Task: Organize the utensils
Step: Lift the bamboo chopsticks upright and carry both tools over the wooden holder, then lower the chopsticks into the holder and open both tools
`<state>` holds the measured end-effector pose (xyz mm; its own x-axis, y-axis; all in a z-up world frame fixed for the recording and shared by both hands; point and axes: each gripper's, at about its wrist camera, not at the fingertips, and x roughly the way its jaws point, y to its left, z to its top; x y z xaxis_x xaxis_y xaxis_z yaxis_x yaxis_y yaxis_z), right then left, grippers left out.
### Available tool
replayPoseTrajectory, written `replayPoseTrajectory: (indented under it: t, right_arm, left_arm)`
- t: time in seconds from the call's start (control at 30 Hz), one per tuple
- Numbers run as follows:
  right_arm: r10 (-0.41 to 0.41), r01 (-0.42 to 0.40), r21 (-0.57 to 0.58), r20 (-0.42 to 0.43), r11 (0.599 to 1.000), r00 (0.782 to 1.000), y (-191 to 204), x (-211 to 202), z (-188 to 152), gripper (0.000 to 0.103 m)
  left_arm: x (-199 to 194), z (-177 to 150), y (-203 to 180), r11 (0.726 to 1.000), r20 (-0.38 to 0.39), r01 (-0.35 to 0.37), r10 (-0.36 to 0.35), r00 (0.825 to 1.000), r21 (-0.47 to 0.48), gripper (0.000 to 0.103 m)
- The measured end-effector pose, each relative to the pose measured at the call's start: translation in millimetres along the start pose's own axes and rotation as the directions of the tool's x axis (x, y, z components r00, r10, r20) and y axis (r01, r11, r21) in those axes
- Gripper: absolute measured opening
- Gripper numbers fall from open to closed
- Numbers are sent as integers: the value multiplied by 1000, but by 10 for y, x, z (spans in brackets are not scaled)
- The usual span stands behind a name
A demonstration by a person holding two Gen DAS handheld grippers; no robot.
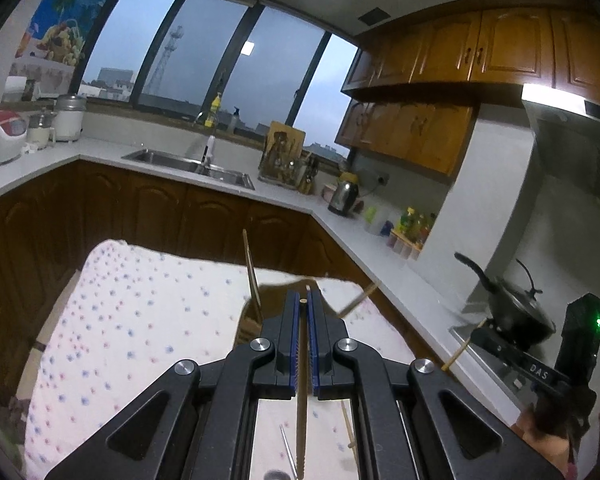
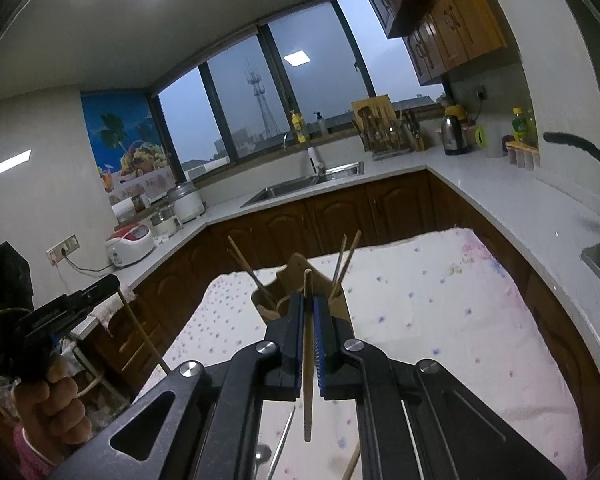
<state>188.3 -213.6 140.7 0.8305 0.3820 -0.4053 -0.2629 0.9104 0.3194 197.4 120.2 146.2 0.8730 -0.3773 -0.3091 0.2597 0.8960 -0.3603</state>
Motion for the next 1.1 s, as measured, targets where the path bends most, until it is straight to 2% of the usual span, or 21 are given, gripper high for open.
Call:
replayPoseTrajectory:
  t: [0.3,0.67,0.87,1.0,1.1]
  right_arm:
    - [9,-8,-20,79,1000,997,70,265,438,5]
    - [-9,13,-25,150,1000,989,11,678,807,5]
    - [-44,49,-27,152,998,987,-62,935,698,5]
    - [-61,64,-20,141,998,988,-147,1071,557,5]
    - [-65,67,-11,115,998,991,-190,1168,406,5]
  left_arm:
    - [345,392,127,1000,74,-14,14,997,7,2]
    - [1125,717,246,998,154,-62,59,986,11,2]
    - [1570,622,296,996,181,-88,89,980,-11,2]
    - [1884,424,334,992,171,-124,127,977,-28,2]
    - [2090,216,397,991,161,-121,130,978,-63,2]
